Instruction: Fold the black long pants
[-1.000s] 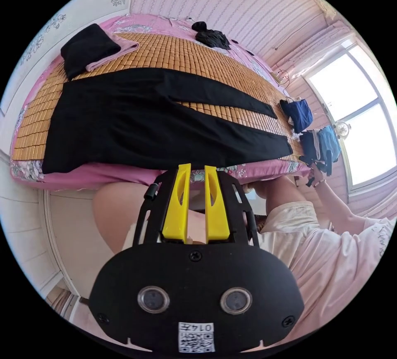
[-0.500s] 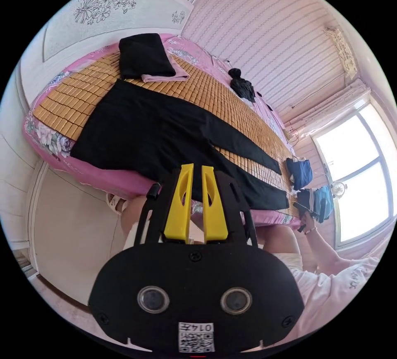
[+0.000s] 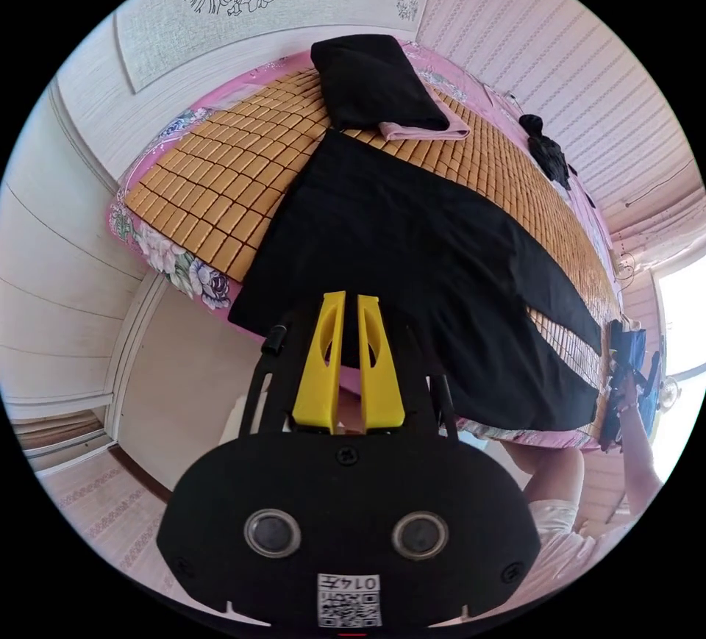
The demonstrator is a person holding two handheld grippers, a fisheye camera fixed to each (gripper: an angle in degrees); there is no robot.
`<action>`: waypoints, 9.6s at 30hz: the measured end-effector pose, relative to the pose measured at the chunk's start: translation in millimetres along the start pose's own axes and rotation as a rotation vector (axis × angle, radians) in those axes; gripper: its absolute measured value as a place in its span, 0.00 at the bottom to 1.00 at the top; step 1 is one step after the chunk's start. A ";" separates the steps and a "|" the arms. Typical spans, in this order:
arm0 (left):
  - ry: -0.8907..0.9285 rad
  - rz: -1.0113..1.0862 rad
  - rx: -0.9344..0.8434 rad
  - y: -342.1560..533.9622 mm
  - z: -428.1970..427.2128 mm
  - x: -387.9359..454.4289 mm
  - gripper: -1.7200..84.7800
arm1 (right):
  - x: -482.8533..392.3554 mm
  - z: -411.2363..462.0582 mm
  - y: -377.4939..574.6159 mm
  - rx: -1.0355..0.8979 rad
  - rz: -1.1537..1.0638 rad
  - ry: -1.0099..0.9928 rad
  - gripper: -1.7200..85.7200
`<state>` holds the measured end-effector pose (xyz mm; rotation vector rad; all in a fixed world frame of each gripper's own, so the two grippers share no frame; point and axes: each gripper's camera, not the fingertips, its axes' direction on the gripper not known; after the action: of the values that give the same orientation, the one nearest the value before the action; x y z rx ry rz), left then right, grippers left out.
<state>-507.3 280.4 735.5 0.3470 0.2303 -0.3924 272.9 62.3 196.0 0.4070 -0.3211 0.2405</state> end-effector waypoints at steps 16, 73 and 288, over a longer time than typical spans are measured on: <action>-0.117 0.041 -0.020 -30.2 37.0 -12.5 0.01 | 53.0 21.6 -23.4 0.034 0.251 0.050 0.01; 0.162 -0.320 0.108 7.1 -18.6 -164.6 0.07 | 80.8 -55.9 141.0 -0.029 0.135 -0.064 0.02; -0.016 0.533 -0.194 -16.7 29.7 277.7 0.01 | 242.3 254.7 123.3 -0.041 0.352 -0.141 0.06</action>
<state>-259.9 162.6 679.0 0.2028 0.1506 0.1524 395.0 104.3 545.5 0.3260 -0.5356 0.5499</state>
